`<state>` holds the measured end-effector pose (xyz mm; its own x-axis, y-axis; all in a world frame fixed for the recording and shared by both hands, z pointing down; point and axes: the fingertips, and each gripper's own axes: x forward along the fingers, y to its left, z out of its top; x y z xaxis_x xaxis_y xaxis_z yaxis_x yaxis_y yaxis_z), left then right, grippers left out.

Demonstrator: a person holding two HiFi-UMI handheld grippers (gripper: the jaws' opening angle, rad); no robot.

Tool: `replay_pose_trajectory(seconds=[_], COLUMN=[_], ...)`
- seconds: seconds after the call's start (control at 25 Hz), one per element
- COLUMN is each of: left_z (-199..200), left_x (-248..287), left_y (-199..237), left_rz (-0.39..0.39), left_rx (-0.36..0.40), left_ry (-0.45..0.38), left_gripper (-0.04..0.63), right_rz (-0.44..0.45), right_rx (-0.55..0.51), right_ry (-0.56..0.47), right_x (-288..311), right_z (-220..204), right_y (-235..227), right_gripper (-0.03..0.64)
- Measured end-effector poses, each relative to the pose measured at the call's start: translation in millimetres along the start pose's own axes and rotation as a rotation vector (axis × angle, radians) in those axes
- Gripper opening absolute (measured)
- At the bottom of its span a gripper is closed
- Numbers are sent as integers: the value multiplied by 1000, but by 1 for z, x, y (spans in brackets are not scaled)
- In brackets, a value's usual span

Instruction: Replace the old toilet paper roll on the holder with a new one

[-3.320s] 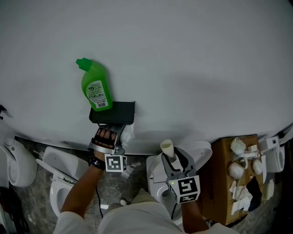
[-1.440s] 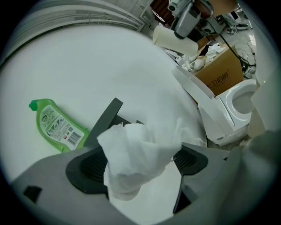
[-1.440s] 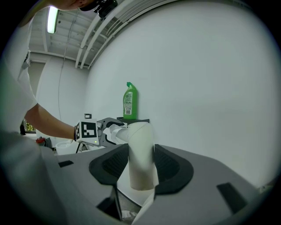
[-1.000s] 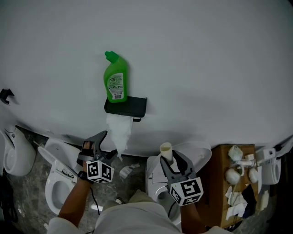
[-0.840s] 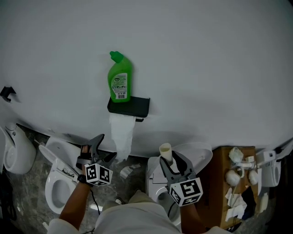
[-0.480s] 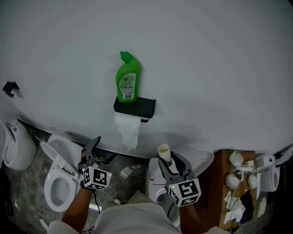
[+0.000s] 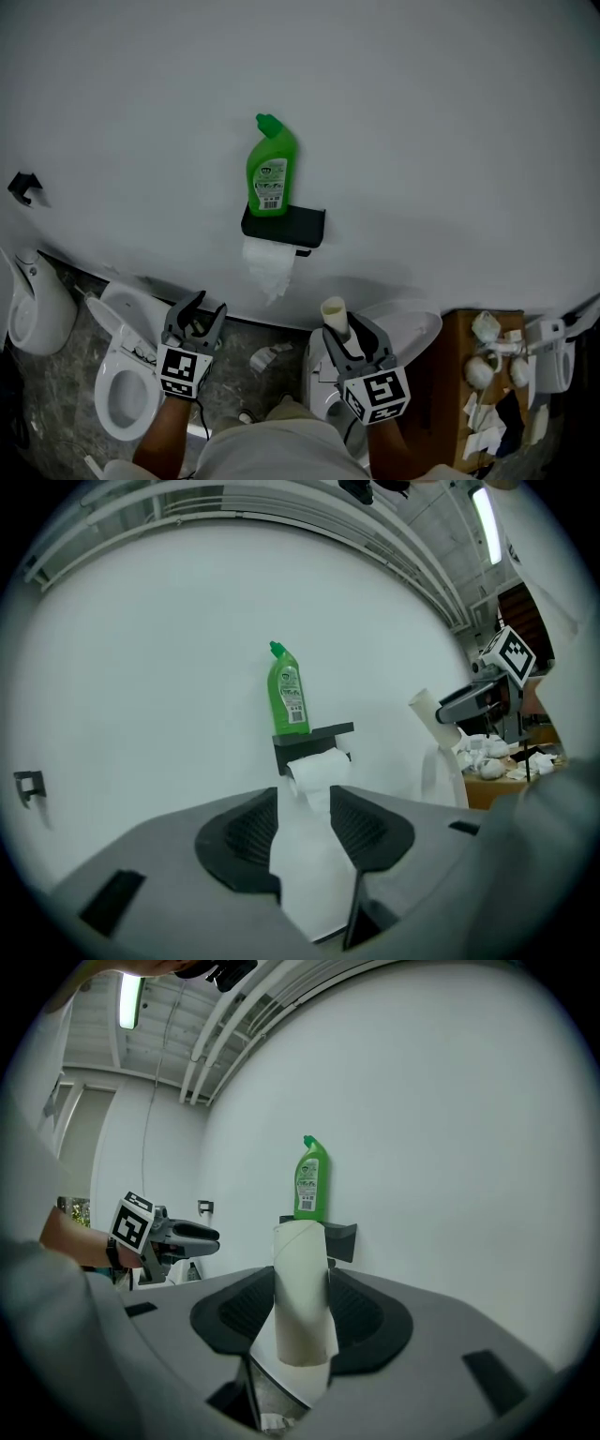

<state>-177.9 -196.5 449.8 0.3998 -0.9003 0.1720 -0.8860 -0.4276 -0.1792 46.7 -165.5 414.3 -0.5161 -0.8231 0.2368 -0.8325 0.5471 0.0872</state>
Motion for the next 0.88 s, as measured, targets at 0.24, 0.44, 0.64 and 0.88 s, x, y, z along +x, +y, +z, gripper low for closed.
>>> replay_pose_trajectory(seconds=[0.24, 0.44, 0.64, 0.88], left_z=[18, 32, 43, 34], left_x=[-13, -34, -66, -100], left_y=[19, 38, 73, 98], left_rz=[29, 50, 147, 229], left_rx=[-69, -153, -224, -252], left_ry=[-64, -124, -190, -213], left_gripper=[38, 6, 6, 6], right_rz=[8, 15, 3, -88], right_rx=[-2, 40, 105, 131], right_ry=[-10, -35, -70, -127], right_x=[10, 17, 20, 16], right_z=[7, 17, 25, 35], right_y=[8, 9, -2, -26], right_gripper=[183, 182, 183, 183])
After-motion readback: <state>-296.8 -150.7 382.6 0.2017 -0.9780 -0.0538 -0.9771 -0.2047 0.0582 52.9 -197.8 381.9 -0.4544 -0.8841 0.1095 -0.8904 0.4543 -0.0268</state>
